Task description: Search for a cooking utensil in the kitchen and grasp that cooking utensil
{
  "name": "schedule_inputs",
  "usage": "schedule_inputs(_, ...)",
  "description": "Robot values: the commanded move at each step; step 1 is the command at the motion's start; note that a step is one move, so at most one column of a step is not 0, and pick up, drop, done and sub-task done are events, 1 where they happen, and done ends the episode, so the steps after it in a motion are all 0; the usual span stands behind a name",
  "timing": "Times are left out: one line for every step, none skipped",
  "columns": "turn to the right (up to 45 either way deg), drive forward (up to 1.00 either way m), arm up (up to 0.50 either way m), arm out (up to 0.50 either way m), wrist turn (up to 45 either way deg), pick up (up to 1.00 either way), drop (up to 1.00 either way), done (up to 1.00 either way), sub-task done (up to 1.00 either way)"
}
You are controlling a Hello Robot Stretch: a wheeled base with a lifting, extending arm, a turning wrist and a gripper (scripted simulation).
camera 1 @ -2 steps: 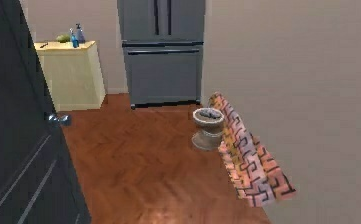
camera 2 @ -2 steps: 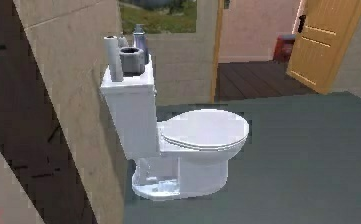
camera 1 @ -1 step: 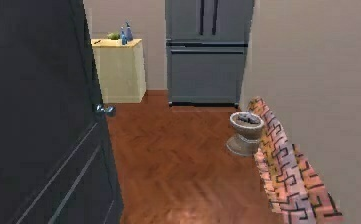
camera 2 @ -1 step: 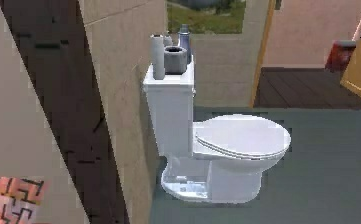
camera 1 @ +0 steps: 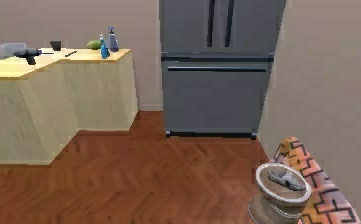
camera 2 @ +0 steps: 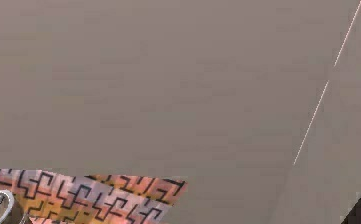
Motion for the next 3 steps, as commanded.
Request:
schedule_inputs(-6.0,0.0,0.0,0.0,0.0,0.0,0.0,0.0,0.0)
schedule_inputs(0.0,0.65,0.0,0.0,0.0,0.0,0.0,0.0,0.0)
schedule_inputs(-45.0,0.0,0.0,0.0,0.0,0.0,0.0,0.0,0.0)
